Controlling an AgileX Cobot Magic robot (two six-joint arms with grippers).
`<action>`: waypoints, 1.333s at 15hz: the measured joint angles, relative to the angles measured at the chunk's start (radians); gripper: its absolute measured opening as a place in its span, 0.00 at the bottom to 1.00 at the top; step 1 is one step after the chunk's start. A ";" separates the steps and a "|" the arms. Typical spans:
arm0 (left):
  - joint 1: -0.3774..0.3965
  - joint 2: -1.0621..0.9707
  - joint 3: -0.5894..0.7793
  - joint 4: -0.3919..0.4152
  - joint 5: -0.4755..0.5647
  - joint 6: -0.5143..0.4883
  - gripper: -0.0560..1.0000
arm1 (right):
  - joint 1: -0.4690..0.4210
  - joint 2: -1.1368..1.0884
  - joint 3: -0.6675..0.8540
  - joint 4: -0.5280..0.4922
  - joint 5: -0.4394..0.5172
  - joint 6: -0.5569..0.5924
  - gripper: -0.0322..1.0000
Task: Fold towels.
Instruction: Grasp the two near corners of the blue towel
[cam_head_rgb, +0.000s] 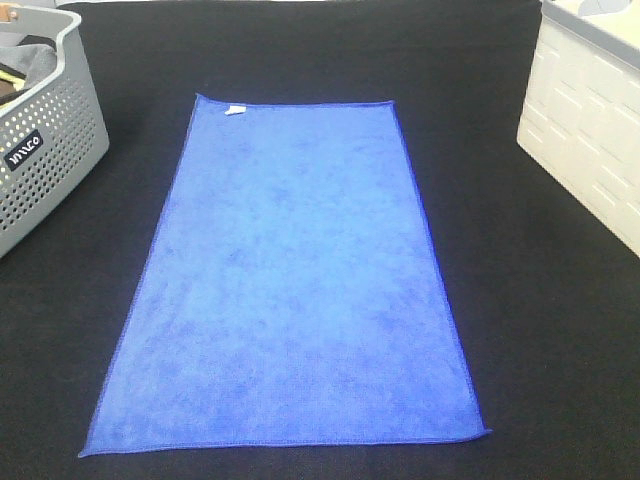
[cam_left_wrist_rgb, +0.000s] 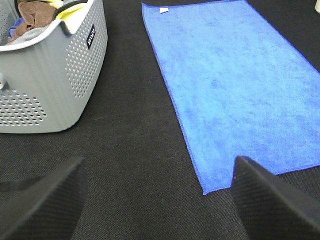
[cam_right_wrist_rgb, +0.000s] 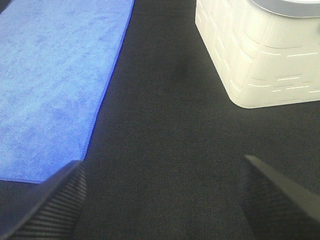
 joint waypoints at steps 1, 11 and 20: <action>0.000 0.000 0.000 0.000 0.000 0.000 0.77 | 0.000 0.000 0.000 0.000 0.000 0.000 0.79; 0.000 0.000 0.000 0.000 0.000 0.000 0.77 | 0.000 0.000 0.000 0.000 0.000 0.000 0.79; 0.000 -0.001 -0.010 -0.003 -0.071 -0.004 0.77 | 0.000 0.004 -0.003 0.000 -0.011 0.027 0.78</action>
